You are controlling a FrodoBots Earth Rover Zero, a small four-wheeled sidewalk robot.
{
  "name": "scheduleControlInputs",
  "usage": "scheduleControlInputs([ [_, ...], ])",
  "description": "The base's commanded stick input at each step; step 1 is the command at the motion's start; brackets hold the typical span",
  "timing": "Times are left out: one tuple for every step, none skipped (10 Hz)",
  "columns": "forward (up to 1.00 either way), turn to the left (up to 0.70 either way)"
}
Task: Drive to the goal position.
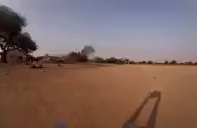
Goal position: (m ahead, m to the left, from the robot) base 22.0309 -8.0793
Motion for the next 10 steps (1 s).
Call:
scheduleControlInputs([
  [0.65,0.0],
  [0.65,0.0],
  [0.65,0.0],
  [0.65,0.0],
  [0.65,0.0],
  [0.65,-0.06],
  [0.65,-0.32],
  [0.65,-0.32],
  [0.65,-0.32],
  [0.65,-0.09],
])
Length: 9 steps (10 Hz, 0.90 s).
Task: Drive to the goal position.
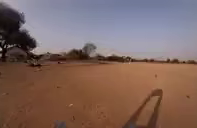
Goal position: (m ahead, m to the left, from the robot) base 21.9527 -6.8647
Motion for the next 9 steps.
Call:
scheduleControlInputs([
  [0.65,0.0],
  [0.65,0.0],
  [0.65,0.0],
  [0.65,0.0],
  [0.65,0.0],
  [0.65,0.0],
  [0.65,0.0],
  [0.65,0.0],
  [0.65,0.0],
])
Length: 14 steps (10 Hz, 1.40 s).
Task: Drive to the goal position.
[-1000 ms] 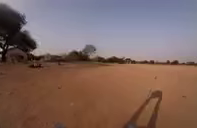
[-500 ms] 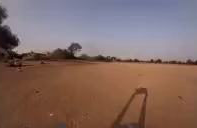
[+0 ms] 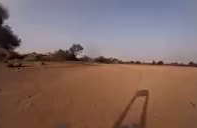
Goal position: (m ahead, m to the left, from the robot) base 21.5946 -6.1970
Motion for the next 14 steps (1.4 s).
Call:
scheduleControlInputs([
  [0.65,0.0],
  [0.65,0.0],
  [0.65,0.0],
  [0.65,0.0],
  [0.65,0.0],
  [0.65,0.0],
  [0.65,0.0],
  [0.65,0.0],
  [0.65,0.0],
  [0.65,0.0],
  [0.65,0.0],
  [0.65,0.0],
  [0.66,0.0],
  [0.66,0.0],
])
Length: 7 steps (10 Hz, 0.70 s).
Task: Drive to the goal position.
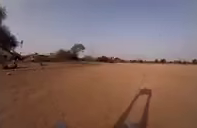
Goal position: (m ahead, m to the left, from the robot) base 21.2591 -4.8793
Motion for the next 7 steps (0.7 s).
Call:
scheduleControlInputs([
  [0.67,0.0],
  [0.69,0.0],
  [0.7,0.0],
  [0.7,0.0],
  [0.7,0.0],
  [0.7,0.0],
  [0.7,0.0],
])
